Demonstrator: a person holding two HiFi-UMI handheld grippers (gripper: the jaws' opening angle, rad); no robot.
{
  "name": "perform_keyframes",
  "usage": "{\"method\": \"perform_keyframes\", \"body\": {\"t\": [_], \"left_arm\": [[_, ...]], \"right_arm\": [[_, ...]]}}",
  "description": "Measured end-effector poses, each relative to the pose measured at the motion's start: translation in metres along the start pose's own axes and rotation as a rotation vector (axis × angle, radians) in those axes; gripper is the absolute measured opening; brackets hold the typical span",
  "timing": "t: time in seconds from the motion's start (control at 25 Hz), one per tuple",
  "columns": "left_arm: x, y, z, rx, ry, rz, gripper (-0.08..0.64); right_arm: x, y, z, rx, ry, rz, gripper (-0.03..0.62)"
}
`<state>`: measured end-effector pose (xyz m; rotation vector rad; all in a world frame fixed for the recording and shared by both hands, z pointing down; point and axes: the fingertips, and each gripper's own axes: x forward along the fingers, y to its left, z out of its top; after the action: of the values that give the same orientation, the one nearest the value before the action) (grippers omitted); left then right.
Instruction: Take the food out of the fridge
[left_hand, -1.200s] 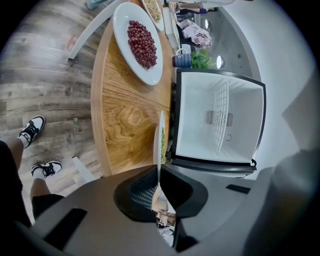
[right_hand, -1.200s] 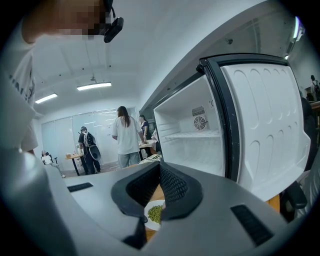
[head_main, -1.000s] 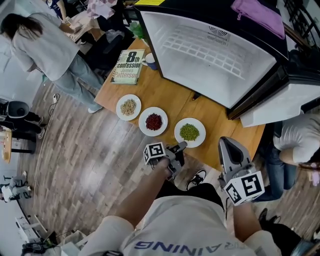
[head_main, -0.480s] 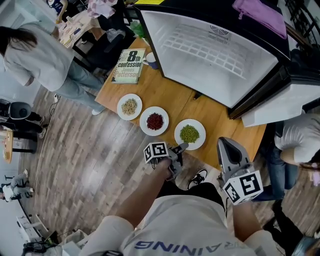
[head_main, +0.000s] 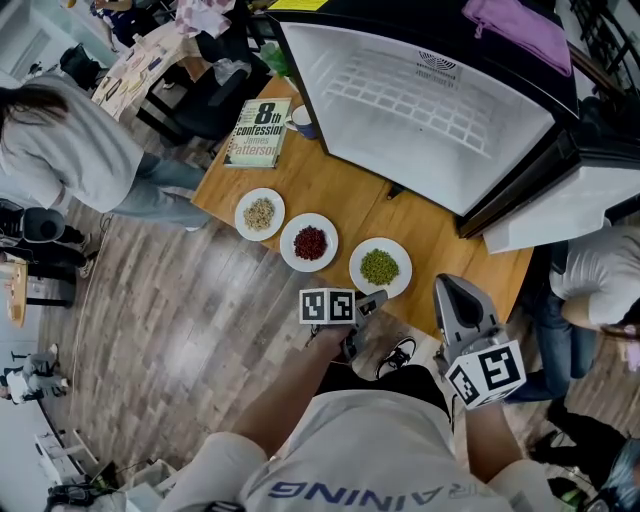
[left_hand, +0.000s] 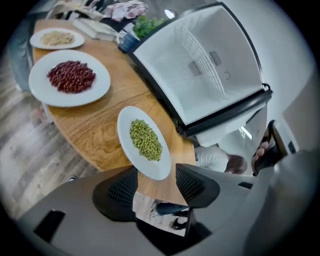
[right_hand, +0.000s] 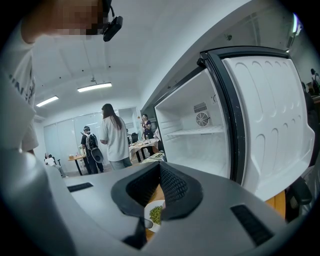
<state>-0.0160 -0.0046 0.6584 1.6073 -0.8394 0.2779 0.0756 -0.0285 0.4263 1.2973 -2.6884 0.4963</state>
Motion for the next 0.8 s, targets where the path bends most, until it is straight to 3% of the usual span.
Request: {"method": "perform_keyframes", "body": {"t": [0.12,0.28,0.56,0.8], "left_arm": [[0.002,0.0,-0.003,0.115,0.049,0.063,0.232],[0.005,0.004,-0.01,0.194,0.111,0.119,0.232],[0.007,0.012,-0.02,0.247,0.205,0.173,0.232],[0.007,0.015,-0.025,0.23,0.246,0.179,0.232]], "right_arm": [[-0.001,-0.001,-0.001,-0.001,0.001,-0.001,0.018],[-0.003,-0.002,-0.001,-0.003,0.001,-0.002,0.018],[-0.003,-0.002,0.0,-0.003,0.002,-0.002,0.018],[-0.003,-0.002,0.001,-0.003,0.004,-0.002,0.018]]}}
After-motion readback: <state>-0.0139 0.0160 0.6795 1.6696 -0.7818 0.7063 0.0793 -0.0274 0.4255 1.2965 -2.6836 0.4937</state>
